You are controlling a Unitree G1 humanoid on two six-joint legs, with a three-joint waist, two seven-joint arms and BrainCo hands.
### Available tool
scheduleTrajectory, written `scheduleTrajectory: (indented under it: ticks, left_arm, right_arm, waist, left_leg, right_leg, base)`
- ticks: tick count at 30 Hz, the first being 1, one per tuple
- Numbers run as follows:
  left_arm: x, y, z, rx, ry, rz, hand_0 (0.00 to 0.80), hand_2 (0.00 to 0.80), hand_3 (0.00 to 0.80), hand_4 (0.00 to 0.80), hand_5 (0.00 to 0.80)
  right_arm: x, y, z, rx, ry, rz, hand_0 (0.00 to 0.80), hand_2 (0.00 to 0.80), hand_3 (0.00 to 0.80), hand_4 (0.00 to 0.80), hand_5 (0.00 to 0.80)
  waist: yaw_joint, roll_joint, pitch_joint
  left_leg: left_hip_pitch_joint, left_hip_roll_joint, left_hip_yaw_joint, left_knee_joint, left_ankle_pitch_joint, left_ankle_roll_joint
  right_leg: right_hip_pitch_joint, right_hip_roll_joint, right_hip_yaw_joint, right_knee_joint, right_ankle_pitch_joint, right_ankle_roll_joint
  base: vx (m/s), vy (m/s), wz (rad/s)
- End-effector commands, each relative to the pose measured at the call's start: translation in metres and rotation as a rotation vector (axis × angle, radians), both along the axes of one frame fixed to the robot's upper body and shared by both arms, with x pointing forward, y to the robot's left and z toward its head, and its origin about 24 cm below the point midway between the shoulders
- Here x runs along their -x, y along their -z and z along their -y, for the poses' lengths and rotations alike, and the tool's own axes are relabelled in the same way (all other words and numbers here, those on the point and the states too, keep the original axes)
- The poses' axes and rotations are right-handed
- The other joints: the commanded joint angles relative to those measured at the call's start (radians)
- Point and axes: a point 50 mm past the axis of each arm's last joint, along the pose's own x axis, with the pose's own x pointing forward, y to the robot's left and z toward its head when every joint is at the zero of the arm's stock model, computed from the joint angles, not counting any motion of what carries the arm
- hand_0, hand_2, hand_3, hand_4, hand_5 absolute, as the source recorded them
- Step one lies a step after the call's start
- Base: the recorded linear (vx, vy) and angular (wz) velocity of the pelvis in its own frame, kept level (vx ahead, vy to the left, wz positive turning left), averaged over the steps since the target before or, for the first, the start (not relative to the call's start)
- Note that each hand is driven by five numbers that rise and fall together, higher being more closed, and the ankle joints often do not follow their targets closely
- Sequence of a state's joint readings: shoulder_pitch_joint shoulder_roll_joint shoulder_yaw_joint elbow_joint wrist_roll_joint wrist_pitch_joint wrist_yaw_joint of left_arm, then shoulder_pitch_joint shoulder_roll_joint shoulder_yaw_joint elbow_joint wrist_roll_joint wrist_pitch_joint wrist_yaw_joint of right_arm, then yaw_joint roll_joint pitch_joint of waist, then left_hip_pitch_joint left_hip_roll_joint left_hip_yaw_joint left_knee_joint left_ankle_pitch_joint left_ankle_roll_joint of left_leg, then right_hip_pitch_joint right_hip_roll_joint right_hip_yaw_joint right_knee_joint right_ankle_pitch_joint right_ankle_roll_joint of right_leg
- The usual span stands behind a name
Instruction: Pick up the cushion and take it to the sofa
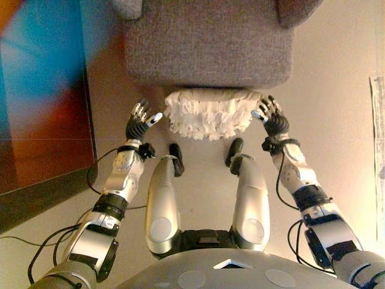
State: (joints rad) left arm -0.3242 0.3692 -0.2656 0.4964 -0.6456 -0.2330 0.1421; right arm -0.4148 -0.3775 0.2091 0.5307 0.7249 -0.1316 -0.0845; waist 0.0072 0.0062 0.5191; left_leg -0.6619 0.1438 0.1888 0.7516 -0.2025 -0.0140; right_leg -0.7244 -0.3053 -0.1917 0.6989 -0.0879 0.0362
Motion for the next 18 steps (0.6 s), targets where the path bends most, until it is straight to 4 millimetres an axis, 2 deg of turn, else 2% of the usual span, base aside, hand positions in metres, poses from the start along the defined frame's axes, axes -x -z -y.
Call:
scheduleTrajectory:
  ticks: [1, 8, 18]
  left_arm:
    - [0.0, -0.013, 0.007, 0.032, 0.004, 0.1, 0.0, 0.0, 0.0, 0.0, 0.0]
    - [-0.009, -0.021, 0.003, -0.023, -0.031, 0.115, 0.0, 0.0, 0.0, 0.0, 0.0]
    - [-0.023, -0.036, -0.004, -0.075, -0.074, 0.141, 0.0, 0.0, 0.0, 0.0, 0.0]
  right_arm:
    - [-0.001, -0.017, 0.013, 0.054, 0.031, 0.097, 0.0, 0.0, 0.0, 0.0, 0.0]
    - [-0.009, -0.027, 0.034, 0.079, 0.075, 0.092, 0.0, 0.0, 0.0, 0.0, 0.0]
    - [-0.025, -0.059, 0.064, 0.109, 0.203, 0.121, 0.0, 0.0, 0.0, 0.0, 0.0]
  waist:
    - [-0.019, 0.036, 0.001]
    - [-0.03, 0.063, 0.001]
    - [-0.036, 0.084, 0.001]
  left_leg:
    - [-0.062, 0.002, -0.051, 0.107, -0.102, -0.012]
    - [-0.229, 0.011, -0.069, 0.328, -0.193, 0.003]
    - [-0.424, 0.037, -0.092, 0.486, -0.205, 0.009]
  right_leg:
    - [-0.033, -0.055, 0.102, 0.097, -0.027, 0.09]
    - [-0.213, -0.057, 0.161, 0.316, -0.106, 0.073]
    - [-0.397, -0.027, 0.205, 0.481, -0.168, 0.06]
  base:
    - [0.026, 0.002, 0.06]
    - [0.011, -0.004, 0.04]
    - [0.0, -0.003, 0.02]
